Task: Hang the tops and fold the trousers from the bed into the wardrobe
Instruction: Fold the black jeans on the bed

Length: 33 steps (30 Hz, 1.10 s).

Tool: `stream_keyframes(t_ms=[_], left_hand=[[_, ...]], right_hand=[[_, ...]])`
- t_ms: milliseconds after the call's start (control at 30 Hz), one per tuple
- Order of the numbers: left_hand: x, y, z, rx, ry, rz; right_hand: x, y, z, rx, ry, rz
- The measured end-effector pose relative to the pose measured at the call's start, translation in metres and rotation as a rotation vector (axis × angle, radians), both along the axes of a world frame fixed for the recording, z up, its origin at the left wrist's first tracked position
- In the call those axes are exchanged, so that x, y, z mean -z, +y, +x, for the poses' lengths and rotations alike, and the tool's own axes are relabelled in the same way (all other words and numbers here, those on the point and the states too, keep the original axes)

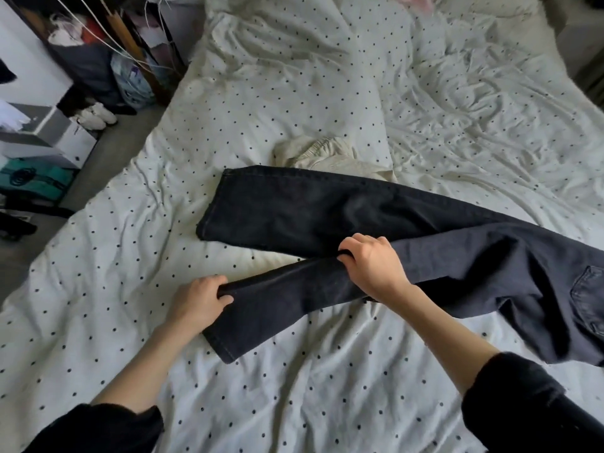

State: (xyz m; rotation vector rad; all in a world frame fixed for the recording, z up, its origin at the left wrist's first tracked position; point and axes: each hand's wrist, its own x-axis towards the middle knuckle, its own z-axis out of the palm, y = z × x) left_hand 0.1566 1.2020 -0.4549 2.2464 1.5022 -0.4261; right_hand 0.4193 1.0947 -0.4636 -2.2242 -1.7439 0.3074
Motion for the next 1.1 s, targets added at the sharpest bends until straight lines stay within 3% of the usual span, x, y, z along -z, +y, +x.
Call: stream_keyframes(t_ms=[133,433,533,667,767,867,1100], left_hand=[[-0.026,0.035,-0.016,-0.071,-0.221,-0.131],[-0.080,0.125,0.028,-0.194,-0.644,0.030],[-0.057,0.184,0.063,-0.241,-0.663,0.078],[0.003,0.226,0.097,-0.348,-0.614,0.040],[0.056,0.210,0.092,-0.356,-0.445,0.021],[0.093,0.184,0.071,-0.361,-0.309,0.130],[0.102,0.192,0.064,-0.336,-0.393,0.228]], right_hand=[[-0.019,0.014,0.005,0.122,0.136,0.013],[-0.049,0.075,0.048,0.206,0.361,-0.020],[-0.030,0.116,0.071,0.250,0.223,-0.031],[0.009,0.153,0.074,0.359,-0.142,0.005],[0.035,0.149,0.037,0.243,-0.187,0.166],[0.065,0.131,-0.005,-0.017,-0.207,0.115],[0.116,0.149,-0.001,-0.048,-0.241,-0.137]])
